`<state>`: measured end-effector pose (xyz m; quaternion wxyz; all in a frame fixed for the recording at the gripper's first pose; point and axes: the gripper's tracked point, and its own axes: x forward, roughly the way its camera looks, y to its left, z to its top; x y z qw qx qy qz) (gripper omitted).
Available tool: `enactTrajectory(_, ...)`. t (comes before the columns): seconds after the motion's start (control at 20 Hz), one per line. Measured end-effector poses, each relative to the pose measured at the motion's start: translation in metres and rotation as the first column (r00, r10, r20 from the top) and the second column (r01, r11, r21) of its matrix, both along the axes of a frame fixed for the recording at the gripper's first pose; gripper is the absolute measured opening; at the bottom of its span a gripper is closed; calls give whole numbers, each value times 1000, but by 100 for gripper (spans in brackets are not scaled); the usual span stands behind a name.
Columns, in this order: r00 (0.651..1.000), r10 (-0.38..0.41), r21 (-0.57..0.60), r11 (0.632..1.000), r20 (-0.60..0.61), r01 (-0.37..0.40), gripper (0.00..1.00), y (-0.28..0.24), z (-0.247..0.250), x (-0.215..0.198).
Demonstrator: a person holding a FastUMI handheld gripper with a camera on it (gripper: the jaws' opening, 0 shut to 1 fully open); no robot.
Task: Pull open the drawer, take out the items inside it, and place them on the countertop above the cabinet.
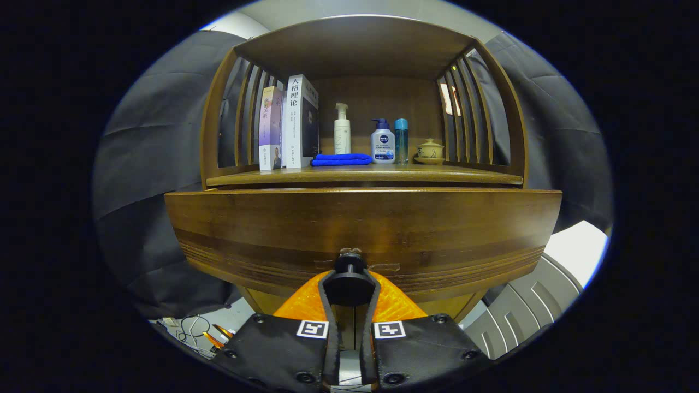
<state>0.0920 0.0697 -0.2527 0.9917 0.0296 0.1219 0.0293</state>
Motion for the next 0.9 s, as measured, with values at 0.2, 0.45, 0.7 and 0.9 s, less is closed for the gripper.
enactTrajectory(0.2, 1000, 14, -5, 1000, -9, -14, 16, 1, -4, -16)
enactTrajectory(0.45, 1000, 22, 9, 1000, -14, -21, 16, 1, -4, -31)
enactTrajectory(0.7, 999, 28, 9, 1000, -25, -28, 16, 3, -5, -49)
enactTrajectory(0.9, 999, 44, 2, 999, -26, -44, 16, 4, -6, -68)
